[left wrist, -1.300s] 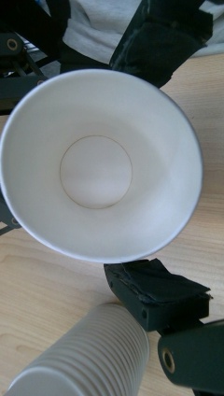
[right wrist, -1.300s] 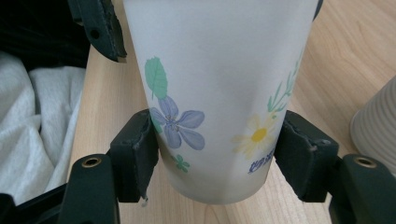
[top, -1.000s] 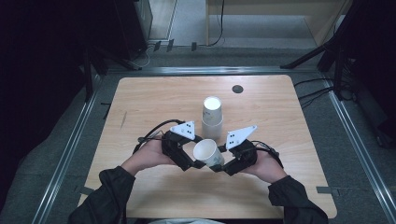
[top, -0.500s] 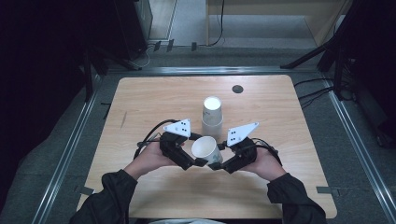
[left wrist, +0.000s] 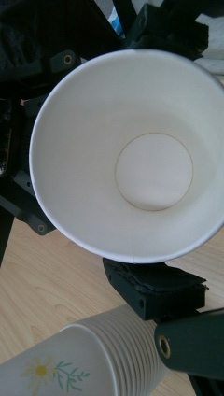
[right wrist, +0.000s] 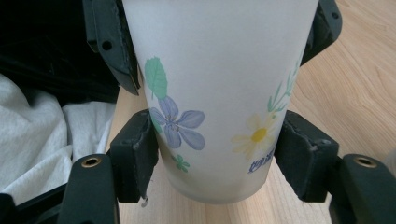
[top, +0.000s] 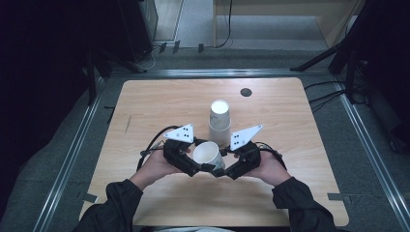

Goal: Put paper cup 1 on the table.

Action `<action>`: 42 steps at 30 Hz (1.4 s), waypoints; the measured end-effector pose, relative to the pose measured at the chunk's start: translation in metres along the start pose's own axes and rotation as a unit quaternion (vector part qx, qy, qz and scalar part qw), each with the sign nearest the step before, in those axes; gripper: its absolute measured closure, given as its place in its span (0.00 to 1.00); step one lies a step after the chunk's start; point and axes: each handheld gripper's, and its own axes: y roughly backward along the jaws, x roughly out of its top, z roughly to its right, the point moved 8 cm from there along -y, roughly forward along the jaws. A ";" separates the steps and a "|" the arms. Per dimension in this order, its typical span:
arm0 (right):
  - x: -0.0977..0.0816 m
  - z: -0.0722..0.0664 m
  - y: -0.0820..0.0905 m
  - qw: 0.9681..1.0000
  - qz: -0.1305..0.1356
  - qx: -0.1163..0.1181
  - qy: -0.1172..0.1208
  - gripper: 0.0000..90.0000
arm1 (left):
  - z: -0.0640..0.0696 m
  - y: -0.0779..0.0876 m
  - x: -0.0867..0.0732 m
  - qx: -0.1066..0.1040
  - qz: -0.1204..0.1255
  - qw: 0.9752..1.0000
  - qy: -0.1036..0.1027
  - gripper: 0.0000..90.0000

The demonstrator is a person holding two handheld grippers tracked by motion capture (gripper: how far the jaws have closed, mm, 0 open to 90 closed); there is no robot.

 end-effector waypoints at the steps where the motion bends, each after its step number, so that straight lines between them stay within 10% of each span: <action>1: 0.000 0.000 -0.001 1.000 0.000 0.000 0.000 0.38 | 0.001 0.002 0.000 -0.004 0.004 1.000 0.001 0.20; 11: 0.003 0.000 -0.009 1.000 -0.005 0.009 -0.002 0.35 | 0.002 0.008 -0.005 0.008 0.003 1.000 -0.002 0.27; 42: -0.006 0.026 0.001 0.995 -0.018 -0.091 0.024 0.27 | -0.030 0.070 -0.029 0.107 0.004 0.994 0.032 0.27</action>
